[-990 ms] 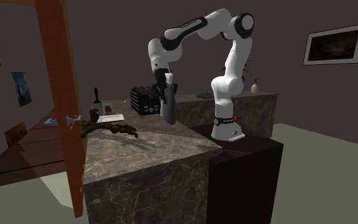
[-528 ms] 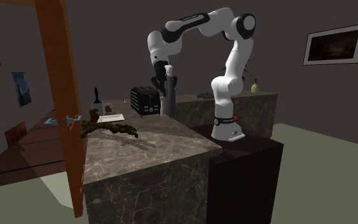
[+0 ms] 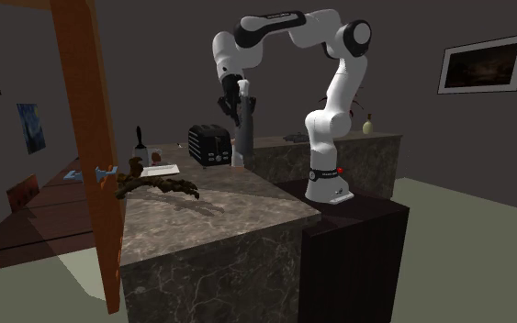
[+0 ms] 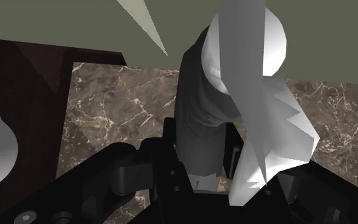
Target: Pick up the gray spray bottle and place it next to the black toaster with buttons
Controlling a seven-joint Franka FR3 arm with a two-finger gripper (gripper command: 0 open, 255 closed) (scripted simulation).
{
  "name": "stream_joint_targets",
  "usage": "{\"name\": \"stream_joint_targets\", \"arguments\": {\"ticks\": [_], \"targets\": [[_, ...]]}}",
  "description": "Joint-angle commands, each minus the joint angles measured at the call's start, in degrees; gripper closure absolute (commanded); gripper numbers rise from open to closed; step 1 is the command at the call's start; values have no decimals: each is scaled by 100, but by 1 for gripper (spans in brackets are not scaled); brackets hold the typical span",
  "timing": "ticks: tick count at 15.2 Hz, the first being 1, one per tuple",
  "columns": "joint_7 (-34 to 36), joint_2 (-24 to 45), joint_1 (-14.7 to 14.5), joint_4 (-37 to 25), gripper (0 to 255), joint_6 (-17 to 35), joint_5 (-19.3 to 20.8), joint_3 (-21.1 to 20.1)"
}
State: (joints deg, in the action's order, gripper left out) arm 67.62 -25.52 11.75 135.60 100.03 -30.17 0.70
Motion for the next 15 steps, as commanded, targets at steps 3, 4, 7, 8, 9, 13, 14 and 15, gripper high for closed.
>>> {"name": "stream_joint_targets", "arguments": {"ticks": [3, 4, 7, 8, 9, 13, 14, 15], "targets": [[149, -56, 1, -259, 255, -279, 34, 15], [183, -64, 2, -325, 255, -346, 42, 20], [283, -82, 3, -531, 255, -546, 63, 36], [316, -85, 3, -602, 255, -613, 68, 41], [349, -87, 3, -674, 255, -679, 74, 46], [480, -83, 0, -971, 255, -942, 91, 69], [513, -79, -1, -1048, 255, -1008, 94, 74], [545, -74, -3, -1126, 255, -1073, 97, 80]]}}
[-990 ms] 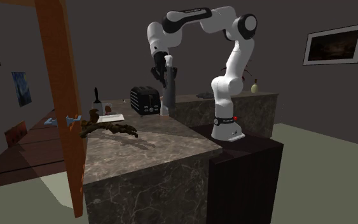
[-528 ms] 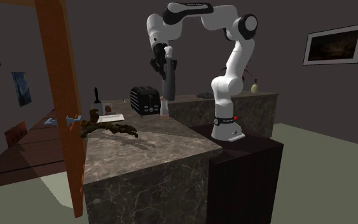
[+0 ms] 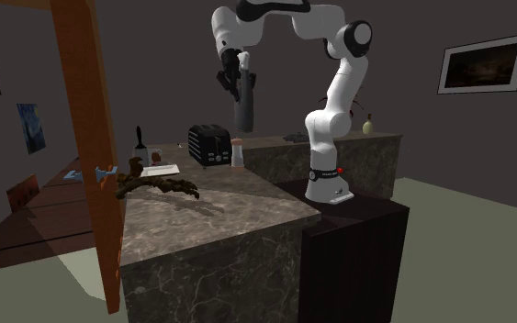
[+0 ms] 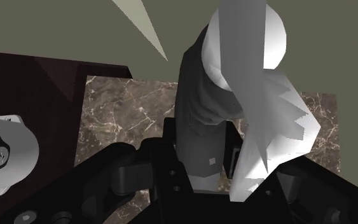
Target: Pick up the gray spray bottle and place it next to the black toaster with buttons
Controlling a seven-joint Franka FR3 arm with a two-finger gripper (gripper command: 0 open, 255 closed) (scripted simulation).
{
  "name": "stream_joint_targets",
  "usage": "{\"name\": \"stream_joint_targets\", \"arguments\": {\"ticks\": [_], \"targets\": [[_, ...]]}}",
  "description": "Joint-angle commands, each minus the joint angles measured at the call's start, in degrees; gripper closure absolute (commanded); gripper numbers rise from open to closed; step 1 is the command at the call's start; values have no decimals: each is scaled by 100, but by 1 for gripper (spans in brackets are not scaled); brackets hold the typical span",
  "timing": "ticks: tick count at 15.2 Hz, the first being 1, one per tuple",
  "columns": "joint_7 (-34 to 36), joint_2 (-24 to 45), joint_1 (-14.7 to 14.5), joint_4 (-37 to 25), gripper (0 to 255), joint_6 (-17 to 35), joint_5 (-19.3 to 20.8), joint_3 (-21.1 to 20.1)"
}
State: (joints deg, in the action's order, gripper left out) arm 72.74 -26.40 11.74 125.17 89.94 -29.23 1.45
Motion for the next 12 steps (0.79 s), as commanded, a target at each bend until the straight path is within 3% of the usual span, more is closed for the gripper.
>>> {"name": "stream_joint_targets", "arguments": {"ticks": [1, 7, 12], "targets": [[65, 20, -3, -162, 255, -129, 5, 11], [249, 77, -14, -632, 255, -498, 10, 45], [-367, 345, 220, -954, 255, -889, 325, 585]]}}
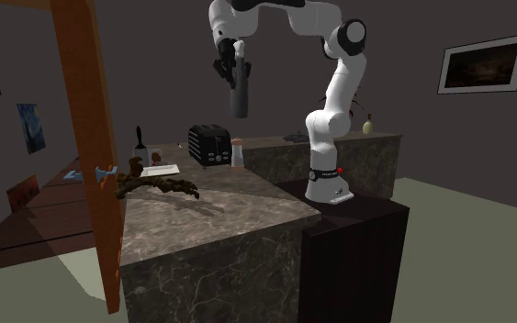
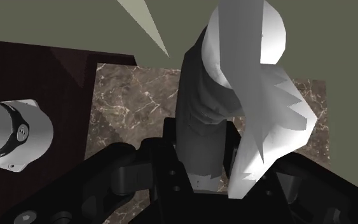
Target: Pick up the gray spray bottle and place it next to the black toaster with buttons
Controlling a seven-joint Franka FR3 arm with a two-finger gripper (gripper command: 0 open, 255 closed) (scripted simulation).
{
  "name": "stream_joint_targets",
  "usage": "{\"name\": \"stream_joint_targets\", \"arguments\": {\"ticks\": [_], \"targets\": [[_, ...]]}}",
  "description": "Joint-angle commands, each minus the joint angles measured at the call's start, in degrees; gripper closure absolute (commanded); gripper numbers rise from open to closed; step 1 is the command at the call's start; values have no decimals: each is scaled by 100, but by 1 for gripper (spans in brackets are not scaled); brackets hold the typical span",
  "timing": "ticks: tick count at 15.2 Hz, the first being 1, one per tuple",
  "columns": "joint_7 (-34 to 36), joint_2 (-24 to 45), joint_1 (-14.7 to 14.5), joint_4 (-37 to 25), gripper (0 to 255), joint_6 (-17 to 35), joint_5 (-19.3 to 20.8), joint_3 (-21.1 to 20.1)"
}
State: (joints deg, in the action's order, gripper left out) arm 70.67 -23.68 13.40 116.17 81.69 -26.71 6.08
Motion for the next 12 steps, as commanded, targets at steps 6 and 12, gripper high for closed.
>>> {"name": "stream_joint_targets", "arguments": {"ticks": [6, 12], "targets": [[-930, 600, 312, -663, 255, -521, 390, 754], [-1749, 1360, 582, -1531, 255, -1006, 573, 1361]]}}
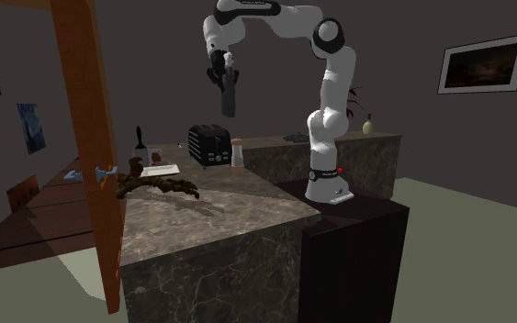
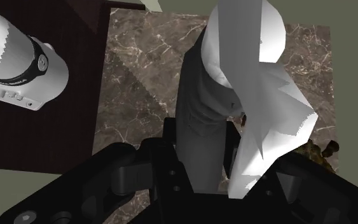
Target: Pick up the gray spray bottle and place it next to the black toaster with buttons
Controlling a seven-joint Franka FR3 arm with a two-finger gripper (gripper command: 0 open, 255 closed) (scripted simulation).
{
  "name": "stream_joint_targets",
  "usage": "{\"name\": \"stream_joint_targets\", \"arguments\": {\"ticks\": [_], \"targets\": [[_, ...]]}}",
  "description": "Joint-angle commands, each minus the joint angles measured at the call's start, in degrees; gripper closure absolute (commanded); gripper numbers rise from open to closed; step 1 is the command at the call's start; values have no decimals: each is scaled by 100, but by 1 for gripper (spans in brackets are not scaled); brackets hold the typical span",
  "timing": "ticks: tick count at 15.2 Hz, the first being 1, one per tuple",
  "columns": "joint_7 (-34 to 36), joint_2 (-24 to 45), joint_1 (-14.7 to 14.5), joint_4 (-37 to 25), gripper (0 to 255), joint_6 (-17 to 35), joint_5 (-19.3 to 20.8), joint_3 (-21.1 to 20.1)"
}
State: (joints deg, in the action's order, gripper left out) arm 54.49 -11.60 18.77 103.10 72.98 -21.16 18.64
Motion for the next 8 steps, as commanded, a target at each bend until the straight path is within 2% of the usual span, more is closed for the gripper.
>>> {"name": "stream_joint_targets", "arguments": {"ticks": [1, 8], "targets": [[-272, 304, 96, -396, 255, -222, 30, 202], [-1293, 1593, 596, -1892, 255, -935, -78, 826]]}}
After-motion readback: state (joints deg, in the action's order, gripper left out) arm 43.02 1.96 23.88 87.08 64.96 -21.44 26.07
